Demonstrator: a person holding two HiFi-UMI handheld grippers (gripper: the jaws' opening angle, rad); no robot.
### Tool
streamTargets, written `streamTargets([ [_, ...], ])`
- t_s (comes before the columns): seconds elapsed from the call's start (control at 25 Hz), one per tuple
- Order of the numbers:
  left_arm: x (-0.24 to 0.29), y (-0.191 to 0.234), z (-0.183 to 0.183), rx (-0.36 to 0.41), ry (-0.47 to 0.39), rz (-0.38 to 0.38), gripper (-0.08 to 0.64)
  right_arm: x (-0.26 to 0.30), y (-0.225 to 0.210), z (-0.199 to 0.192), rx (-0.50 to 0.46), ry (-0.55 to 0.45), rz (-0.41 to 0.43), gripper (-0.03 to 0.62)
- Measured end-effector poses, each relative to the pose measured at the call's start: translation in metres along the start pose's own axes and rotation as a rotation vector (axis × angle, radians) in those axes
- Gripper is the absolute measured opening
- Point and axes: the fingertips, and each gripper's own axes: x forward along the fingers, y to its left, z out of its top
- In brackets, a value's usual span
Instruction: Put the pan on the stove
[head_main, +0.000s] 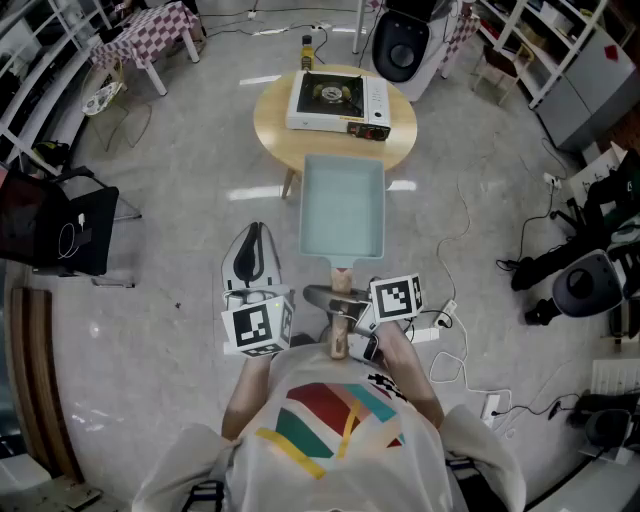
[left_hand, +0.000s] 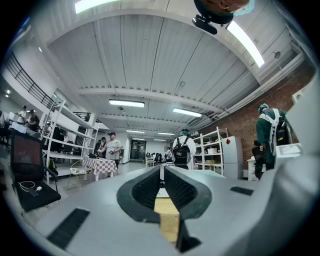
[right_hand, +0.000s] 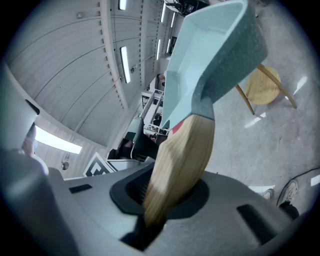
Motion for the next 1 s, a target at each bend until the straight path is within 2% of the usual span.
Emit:
streamTargets([
  [0.12,0.000,0.000,-0.001,0.003,0.002,-0.002,0.021,-0.001,0.000,0.001,-0.045,0.003,-0.003,0.037],
  [0.28,0.002,-0.001,-0.001,0.004,0.000,-0.004,0.023,-0.003,-0.002,0.000,0.004,-0.009,0.002,0.037],
  [0.64,0.011,-0.008,-0.003,0.000,0.001,0.001,0.021,-0.015,-0.003,0.012,-0.031,-0.026,0.006,0.037],
  [1.0,0.014,-0.013,-0.006,0.001,0.003,0.031,0.021,-0.030,-0.018,0.024,-0.004,-0.033,0.008,0.035],
])
